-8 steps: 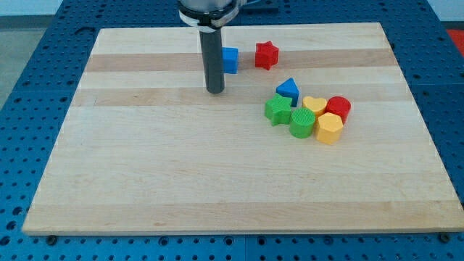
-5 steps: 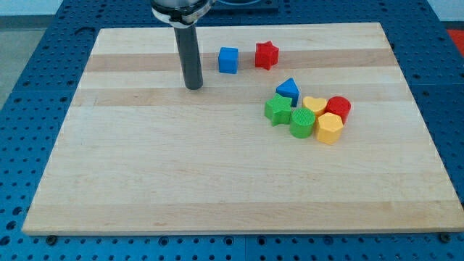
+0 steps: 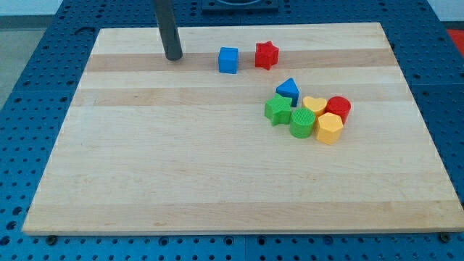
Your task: Point your arm above the blue cube
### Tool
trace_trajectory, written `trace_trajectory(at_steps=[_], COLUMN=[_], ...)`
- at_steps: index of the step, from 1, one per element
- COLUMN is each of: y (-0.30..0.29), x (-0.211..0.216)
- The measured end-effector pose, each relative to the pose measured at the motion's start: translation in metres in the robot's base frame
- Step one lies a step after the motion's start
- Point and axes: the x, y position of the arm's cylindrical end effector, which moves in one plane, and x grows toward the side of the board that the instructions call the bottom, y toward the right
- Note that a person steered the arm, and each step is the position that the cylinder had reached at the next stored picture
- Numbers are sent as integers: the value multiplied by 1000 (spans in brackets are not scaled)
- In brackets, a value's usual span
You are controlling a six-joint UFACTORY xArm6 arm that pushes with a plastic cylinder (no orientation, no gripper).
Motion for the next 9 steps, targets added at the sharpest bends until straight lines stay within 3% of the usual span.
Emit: trace_trajectory(at_steps=[2, 9], y=[50, 116], x=[-17, -13])
